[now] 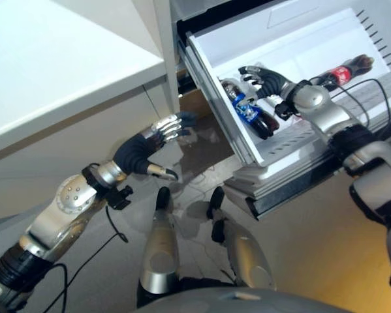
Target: Take the drinks into the refrigerator
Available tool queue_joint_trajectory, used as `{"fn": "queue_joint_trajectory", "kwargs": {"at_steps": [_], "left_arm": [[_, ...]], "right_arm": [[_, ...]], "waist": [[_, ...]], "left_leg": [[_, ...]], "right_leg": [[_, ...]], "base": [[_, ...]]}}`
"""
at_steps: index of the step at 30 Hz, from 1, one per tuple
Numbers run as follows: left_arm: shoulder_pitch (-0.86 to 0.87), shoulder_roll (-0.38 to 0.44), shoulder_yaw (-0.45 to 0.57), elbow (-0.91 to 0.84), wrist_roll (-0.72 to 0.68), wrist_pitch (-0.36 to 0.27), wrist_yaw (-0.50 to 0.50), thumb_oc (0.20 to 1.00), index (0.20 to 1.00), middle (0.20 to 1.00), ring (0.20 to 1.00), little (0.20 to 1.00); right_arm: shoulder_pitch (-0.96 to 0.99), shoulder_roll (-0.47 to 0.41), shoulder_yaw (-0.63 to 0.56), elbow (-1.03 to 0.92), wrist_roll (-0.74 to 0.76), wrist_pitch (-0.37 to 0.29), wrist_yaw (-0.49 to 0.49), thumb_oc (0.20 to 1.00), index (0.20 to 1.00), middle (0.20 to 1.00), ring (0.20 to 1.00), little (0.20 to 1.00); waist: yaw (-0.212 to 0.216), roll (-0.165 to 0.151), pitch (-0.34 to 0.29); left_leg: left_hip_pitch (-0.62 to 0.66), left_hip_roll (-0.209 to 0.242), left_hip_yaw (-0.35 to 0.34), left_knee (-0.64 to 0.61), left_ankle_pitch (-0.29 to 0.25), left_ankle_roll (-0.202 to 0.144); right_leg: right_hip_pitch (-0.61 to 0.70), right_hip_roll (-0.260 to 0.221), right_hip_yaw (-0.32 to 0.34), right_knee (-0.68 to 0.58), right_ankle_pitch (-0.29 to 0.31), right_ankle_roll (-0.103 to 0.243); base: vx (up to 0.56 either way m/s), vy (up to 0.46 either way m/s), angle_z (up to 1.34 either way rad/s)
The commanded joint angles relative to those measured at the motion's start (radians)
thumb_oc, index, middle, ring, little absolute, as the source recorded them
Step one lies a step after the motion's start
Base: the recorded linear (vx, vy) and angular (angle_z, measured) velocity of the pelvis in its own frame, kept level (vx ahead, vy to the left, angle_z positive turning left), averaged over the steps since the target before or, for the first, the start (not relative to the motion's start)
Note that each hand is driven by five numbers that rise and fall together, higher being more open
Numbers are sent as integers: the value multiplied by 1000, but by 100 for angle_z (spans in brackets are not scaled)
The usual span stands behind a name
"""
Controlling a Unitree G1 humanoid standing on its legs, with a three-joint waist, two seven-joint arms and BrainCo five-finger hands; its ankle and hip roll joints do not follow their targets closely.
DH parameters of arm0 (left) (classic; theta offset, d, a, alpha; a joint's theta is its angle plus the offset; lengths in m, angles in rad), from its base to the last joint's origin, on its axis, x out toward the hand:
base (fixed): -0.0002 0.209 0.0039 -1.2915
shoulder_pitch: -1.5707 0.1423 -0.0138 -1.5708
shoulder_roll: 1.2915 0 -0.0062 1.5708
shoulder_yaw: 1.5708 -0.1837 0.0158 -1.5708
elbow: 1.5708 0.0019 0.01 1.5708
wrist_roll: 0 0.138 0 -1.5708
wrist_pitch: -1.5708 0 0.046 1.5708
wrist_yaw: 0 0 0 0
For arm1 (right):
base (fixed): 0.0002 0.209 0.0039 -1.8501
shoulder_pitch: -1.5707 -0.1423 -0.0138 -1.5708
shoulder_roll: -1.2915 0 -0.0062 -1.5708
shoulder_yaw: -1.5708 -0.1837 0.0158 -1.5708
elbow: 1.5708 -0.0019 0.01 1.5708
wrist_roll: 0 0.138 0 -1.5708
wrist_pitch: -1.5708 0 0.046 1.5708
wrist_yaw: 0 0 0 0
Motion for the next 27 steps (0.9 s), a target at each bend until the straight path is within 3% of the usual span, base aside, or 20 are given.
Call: {"fn": "queue_joint_trajectory", "kwargs": {"at_steps": [1,4,5,10,13,17,27], "left_arm": [[62,-12,72,-71,-35,-38,-14,1000,1000,1000,1000,1000],[92,-26,106,-48,-36,-37,-21,1000,1000,1000,1000,1000],[122,-34,129,-36,-42,-33,-30,1000,1000,1000,1000,1000],[161,-56,165,-23,-32,-33,-38,1000,1000,1000,1000,1000],[220,-154,214,4,-2,-44,-31,1000,1000,1000,1000,1000],[266,-220,249,13,24,-48,-33,1000,1000,1000,1000,1000],[371,-375,342,44,89,-76,-39,1000,1000,1000,1000,1000]], "right_arm": [[65,-97,-122,-134,96,-91,-59,1000,1000,1000,1000,1000],[240,-141,-283,-288,103,-125,-74,1000,1000,1000,1000,1000],[373,-152,-390,-369,110,-138,-68,1000,1000,1000,1000,1000],[566,-151,-570,-483,140,-167,-68,1000,1000,1000,1000,1000],[770,-42,-760,-605,176,-227,-71,1000,1000,1000,1000,1000],[905,51,-878,-657,155,-254,-81,1000,1000,1000,1000,1000],[1208,338,-1066,-697,32,-306,-111,1000,1000,1000,1000,1000]], "waist": [[-16,-21,-25],[-31,-22,-50],[-36,-26,-70],[-40,-29,-100],[-63,-25,-152],[-74,-16,-188],[-156,24,-284]], "left_leg": [[15,-35,51,84,-83,58],[26,-34,54,109,-97,57],[33,-33,56,129,-109,58],[48,-29,62,164,-129,58],[97,-21,80,182,-156,63],[130,-16,96,190,-177,67],[223,-7,156,161,-209,73]], "right_leg": [[62,-2,56,95,-79,81],[88,4,56,90,-88,77],[108,10,59,83,-93,74],[146,21,71,67,-101,71],[196,35,96,54,-115,70],[226,45,111,46,-126,71],[274,57,164,27,-139,75]], "base": [[92,-28,3],[101,-36,0],[114,-38,-1],[111,-27,-12],[180,-2,-18],[131,28,-24],[105,55,-18]]}}
